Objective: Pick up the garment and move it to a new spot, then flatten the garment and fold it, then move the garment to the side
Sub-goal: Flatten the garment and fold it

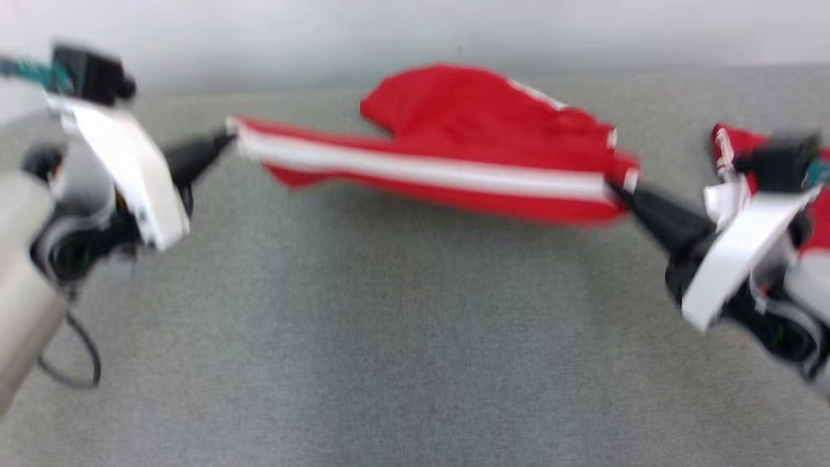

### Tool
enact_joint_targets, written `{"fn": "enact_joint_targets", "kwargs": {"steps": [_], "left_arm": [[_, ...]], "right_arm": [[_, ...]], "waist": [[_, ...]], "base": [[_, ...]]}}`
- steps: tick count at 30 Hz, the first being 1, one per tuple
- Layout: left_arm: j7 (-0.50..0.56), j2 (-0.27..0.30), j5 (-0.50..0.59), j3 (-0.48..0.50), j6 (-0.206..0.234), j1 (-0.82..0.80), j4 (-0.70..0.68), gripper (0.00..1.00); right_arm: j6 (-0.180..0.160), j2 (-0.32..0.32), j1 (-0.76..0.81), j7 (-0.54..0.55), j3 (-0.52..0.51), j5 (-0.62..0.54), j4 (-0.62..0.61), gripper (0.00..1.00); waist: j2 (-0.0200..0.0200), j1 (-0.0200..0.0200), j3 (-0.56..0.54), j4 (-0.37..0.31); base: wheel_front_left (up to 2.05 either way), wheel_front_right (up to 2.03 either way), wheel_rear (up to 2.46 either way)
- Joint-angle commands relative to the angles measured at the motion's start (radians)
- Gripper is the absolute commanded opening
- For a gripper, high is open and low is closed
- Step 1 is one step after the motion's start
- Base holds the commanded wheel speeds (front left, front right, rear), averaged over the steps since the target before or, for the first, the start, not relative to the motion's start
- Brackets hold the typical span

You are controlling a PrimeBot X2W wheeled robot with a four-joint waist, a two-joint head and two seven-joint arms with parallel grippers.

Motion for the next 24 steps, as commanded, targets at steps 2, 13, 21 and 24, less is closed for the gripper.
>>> {"fn": "enact_joint_targets", "kwargs": {"steps": [2, 13, 21, 24], "left_arm": [[0.031, 0.03, -0.031, -0.012, 0.004, 0.061, -0.025, 0.0], [0.211, 0.211, -0.199, -0.086, 0.098, 0.326, -0.338, 0.0], [0.247, 0.348, -0.287, -0.107, 0.173, 0.451, -0.555, 0.0], [0.251, 0.39, -0.314, -0.105, 0.194, 0.472, -0.608, 0.0]], "right_arm": [[-0.003, -0.025, 0.05, 0.013, 0.011, 0.013, -0.024, 0.0], [-0.003, -0.126, 0.329, 0.107, 0.042, 0.066, -0.203, 0.0], [-0.003, -0.197, 0.498, 0.162, 0.045, 0.12, -0.326, 0.0], [-0.003, -0.224, 0.537, 0.201, 0.045, 0.139, -0.37, 0.0]], "waist": [[0.0, 0.0001, -0.056, -0.009], [0.0, 0.0001, -0.162, -0.011], [0.0, 0.0001, -0.213, -0.013], [0.0, 0.0001, -0.224, -0.02]], "base": [[0.0, 0.0, 0.0], [0.0, 0.0, 0.0], [0.0, 0.0, 0.0], [0.0, 0.0, 0.0]]}}
